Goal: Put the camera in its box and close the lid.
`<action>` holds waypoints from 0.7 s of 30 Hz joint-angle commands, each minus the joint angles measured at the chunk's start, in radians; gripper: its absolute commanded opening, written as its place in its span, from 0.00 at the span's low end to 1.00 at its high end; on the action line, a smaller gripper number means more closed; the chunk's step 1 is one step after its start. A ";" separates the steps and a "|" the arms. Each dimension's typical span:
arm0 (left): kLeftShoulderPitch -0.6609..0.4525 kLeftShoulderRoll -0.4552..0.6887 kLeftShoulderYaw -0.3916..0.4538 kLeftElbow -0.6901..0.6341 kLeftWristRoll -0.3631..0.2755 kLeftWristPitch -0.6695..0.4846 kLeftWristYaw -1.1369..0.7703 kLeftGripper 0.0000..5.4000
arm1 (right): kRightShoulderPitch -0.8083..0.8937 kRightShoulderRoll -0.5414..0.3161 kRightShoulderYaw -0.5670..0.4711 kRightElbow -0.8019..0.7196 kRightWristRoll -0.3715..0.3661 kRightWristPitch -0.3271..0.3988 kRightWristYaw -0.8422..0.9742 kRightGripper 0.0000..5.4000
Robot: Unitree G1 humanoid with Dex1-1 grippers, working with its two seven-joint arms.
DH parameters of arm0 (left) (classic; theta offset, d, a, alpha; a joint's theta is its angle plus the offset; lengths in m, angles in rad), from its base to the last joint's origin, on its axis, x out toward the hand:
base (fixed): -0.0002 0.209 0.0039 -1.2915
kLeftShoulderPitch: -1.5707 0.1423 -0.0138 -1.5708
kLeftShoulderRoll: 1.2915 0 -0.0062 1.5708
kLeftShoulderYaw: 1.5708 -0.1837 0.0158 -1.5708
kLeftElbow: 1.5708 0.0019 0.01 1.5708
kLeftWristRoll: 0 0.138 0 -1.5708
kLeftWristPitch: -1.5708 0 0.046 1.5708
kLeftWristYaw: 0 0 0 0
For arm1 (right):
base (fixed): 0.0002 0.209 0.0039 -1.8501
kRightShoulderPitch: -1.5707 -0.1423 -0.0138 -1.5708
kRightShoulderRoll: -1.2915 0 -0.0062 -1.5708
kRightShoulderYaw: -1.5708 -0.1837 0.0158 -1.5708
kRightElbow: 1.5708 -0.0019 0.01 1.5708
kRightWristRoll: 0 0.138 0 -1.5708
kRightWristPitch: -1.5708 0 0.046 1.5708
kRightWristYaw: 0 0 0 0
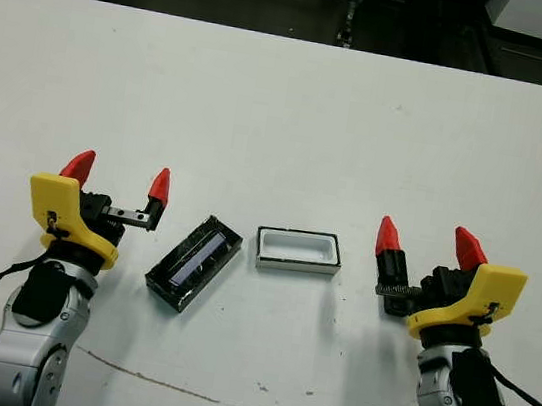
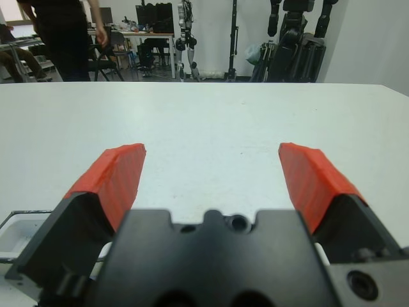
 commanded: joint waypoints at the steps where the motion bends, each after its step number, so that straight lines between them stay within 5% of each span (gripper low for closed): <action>1: 0.000 -0.002 0.002 0.003 0.001 0.004 0.003 1.00 | 0.001 -0.002 -0.001 -0.004 0.001 0.017 -0.005 1.00; 21: 0.002 0.001 0.005 0.005 -0.003 0.008 0.000 1.00 | 0.037 -0.005 0.033 -0.024 -0.016 0.033 -0.008 1.00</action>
